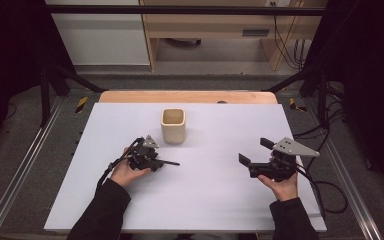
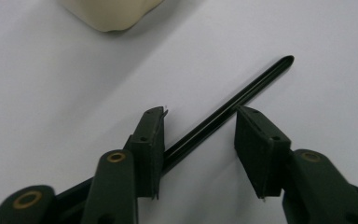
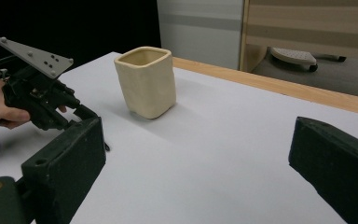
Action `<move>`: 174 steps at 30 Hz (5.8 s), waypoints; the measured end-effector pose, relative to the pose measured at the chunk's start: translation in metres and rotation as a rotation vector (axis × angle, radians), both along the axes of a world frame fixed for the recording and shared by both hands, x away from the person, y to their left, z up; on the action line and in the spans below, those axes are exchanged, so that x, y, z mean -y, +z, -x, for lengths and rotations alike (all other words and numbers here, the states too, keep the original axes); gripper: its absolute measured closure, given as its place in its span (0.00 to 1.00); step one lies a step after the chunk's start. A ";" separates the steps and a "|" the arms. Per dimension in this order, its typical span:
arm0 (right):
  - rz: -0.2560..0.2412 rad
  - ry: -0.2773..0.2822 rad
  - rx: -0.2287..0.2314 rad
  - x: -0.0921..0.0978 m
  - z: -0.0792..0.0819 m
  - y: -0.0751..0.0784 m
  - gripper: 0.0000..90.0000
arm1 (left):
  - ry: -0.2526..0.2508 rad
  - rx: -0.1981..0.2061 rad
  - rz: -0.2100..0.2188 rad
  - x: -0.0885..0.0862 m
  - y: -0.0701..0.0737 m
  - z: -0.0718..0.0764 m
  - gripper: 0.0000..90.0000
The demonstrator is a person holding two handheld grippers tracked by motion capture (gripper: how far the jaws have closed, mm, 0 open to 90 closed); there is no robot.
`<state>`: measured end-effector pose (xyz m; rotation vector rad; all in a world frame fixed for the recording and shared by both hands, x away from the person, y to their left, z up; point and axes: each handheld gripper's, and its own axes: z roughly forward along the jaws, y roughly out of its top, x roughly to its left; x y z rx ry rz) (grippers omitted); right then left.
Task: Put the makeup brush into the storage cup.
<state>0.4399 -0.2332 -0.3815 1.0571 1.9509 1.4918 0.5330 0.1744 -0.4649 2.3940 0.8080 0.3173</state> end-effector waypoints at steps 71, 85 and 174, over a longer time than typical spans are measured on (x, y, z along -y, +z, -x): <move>0.008 0.002 -0.010 -0.001 -0.001 0.000 0.04 | -0.007 -0.060 -0.109 0.005 0.026 0.025 0.47; 0.008 0.003 -0.015 -0.002 -0.001 -0.001 0.04 | -0.015 -0.100 -0.200 0.012 0.019 0.018 0.58; 0.166 0.068 -0.033 -0.046 0.006 -0.003 0.06 | -0.188 -0.021 -0.009 0.031 0.068 0.061 0.94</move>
